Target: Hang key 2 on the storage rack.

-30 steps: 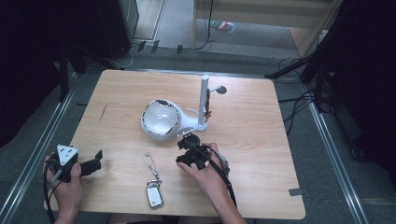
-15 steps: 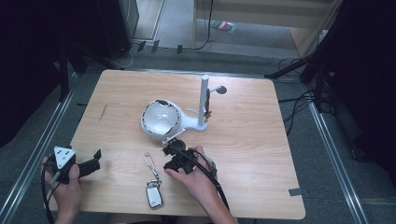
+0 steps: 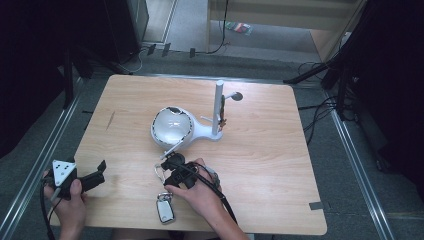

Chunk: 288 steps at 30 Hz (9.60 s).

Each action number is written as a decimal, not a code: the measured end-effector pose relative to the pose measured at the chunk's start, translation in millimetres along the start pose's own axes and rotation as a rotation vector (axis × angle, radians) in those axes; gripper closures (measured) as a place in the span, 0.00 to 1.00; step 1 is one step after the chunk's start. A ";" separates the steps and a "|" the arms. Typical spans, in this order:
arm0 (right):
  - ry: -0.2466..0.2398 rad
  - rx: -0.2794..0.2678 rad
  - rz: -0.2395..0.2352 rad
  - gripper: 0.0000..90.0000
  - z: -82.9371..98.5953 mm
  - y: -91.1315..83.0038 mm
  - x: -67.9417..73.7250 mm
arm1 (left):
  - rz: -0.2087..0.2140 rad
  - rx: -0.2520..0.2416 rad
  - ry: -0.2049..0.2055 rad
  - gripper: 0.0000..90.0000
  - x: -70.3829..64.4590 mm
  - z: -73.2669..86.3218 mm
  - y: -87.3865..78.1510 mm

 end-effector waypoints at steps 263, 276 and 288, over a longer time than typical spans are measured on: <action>0.454 -0.786 0.368 0.00 124.8 -96.9 -216.9 | 0.039 0.071 0.023 0.00 -3.3 1.6 7.1; 0.498 -0.776 0.402 0.00 164.6 -96.4 -233.2 | 0.077 0.065 0.005 0.00 -2.4 1.3 6.2; 0.526 -0.795 0.367 0.00 199.3 -90.5 -243.8 | 0.073 0.052 -0.015 0.00 -0.6 1.2 4.8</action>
Point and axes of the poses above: each handheld gripper's, and its own axes: y roughly forward along the jaws, z roughly out of its underside, x roughly to its left, the point moved 8 cm from there along y, roughly forward along the jaws, and after that the axes turned 12 degrees about x, right-handed, at the moved point
